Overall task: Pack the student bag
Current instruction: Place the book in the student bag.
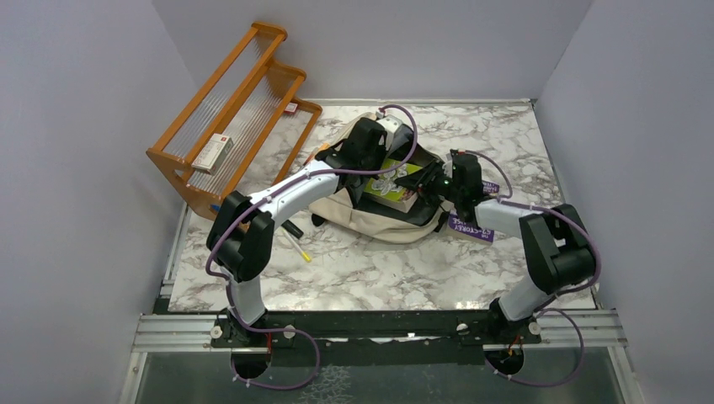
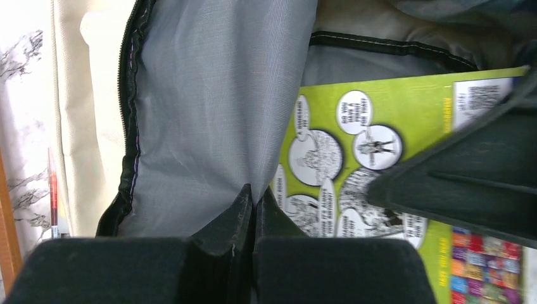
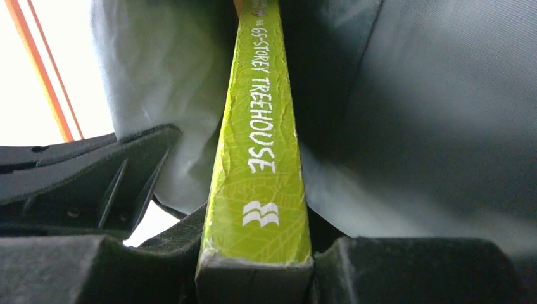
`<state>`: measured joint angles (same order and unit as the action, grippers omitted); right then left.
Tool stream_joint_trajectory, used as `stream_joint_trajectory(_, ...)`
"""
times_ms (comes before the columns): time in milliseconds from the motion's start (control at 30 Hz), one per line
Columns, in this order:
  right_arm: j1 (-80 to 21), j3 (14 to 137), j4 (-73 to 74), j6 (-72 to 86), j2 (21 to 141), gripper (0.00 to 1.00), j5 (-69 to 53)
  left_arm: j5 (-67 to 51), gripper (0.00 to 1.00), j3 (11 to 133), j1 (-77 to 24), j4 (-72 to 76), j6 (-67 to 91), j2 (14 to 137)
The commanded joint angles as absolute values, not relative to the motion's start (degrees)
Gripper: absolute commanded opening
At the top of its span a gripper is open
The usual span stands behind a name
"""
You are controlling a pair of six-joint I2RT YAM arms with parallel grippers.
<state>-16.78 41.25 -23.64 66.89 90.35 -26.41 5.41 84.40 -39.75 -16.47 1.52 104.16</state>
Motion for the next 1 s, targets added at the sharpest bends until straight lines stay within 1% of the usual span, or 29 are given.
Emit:
stream_joint_trajectory(0, -18.26, 43.33, -43.69, 72.80, 95.21, 0.01, -25.45, 2.58, 0.00, 84.81, -39.85, -12.16, 2.70, 100.99)
stream_joint_trajectory(233, -20.59, 47.57, -52.74, 72.14, 104.23, 0.01, -21.21, 1.44, 0.00, 85.03, -39.77, -12.18, 3.14, 101.16)
stream_joint_trajectory(400, -21.69, 50.86, -63.06, 75.14, 114.69, 0.00, -21.25, 0.78, 0.00, 85.09, -39.81, -12.22, 3.50, 101.08)
stream_joint_trajectory(433, -23.29, 54.80, -60.55, 73.66, 117.75, 0.01, -20.48, 0.91, 0.00, 84.99, -39.77, -12.11, 3.52, 101.29)
stream_joint_trajectory(500, -24.30, 57.84, -58.61, 71.78, 119.16, 0.01, -19.29, 0.73, 0.00, 85.10, -39.81, -12.17, 3.48, 101.62)
stream_joint_trajectory(667, -25.46, 62.28, -50.99, 67.94, 121.01, 0.02, -15.41, 0.66, 0.00, 85.25, -39.81, -12.37, 3.29, 102.04)
stream_joint_trajectory(700, -25.49, 63.31, -45.46, 67.09, 121.02, 0.04, -14.35, 0.76, 0.00, 85.25, -39.81, -12.39, 3.28, 102.00)
stream_joint_trajectory(767, -25.49, 64.98, -37.03, 64.55, 120.43, 0.12, -11.78, 1.03, 0.00, 85.21, -39.79, -12.43, 3.14, 101.80)
stream_joint_trajectory(867, -25.49, 65.04, -31.03, 62.13, 119.46, 0.31, -9.08, 1.65, 0.00, 85.23, -39.57, -12.54, 2.99, 102.07)
stream_joint_trajectory(967, -25.49, 65.51, -27.89, 59.73, 118.65, 0.42, -8.39, 1.07, 0.00, 85.85, -38.92, -13.16, 3.36, 102.64)
